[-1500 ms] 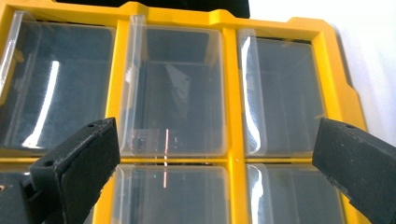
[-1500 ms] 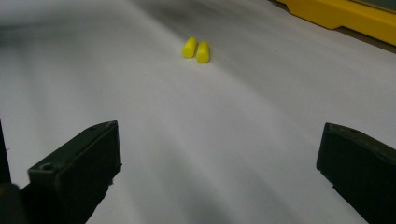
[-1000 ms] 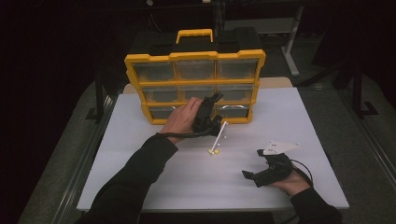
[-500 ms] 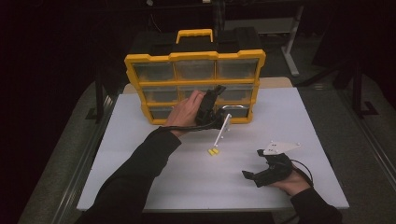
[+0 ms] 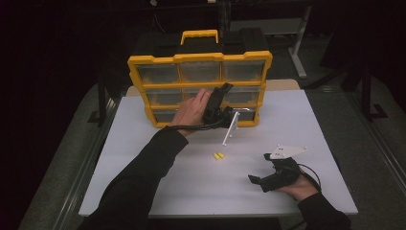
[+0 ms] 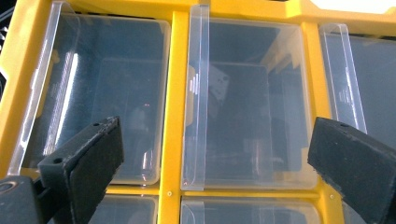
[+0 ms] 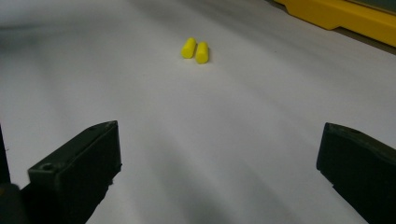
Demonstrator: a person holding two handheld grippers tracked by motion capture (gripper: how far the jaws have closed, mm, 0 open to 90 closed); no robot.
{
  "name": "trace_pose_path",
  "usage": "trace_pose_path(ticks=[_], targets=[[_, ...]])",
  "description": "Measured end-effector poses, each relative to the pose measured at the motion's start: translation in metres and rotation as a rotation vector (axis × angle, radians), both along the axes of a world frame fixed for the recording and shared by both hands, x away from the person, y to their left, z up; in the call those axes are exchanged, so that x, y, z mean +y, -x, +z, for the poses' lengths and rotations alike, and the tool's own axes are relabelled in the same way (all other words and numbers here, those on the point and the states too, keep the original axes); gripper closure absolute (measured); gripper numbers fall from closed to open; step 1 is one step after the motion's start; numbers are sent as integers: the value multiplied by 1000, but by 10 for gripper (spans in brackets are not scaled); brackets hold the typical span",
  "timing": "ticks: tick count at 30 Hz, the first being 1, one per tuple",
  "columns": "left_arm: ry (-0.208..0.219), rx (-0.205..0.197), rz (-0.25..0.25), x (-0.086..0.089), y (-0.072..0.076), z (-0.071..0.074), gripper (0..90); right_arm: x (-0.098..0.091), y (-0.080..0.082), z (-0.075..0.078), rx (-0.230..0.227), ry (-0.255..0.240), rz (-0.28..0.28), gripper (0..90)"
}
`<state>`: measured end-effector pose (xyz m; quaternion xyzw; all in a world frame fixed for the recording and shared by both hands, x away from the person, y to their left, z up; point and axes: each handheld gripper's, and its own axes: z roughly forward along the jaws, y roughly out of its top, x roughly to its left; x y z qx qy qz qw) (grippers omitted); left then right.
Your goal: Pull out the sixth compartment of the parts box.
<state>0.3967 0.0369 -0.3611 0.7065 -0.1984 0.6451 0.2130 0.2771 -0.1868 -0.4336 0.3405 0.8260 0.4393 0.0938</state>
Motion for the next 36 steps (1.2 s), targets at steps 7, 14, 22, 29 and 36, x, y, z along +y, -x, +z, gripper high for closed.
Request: trace_pose_path(ticks=[7,14,22,29,36], targets=[[5,-12,1,-3,0,1,71,0,0,0,-1,0,0,0],[4,-17,2,-5,1,4,151,0,0,0,0,0,0,0],[4,3,19,-8,0,4,280,0,0,0,1,0,0,0],[9,5,35,-11,1,7,379,0,0,0,0,0,1,0],[16,7,45,-14,0,9,485,0,0,0,0,-1,0,0]])
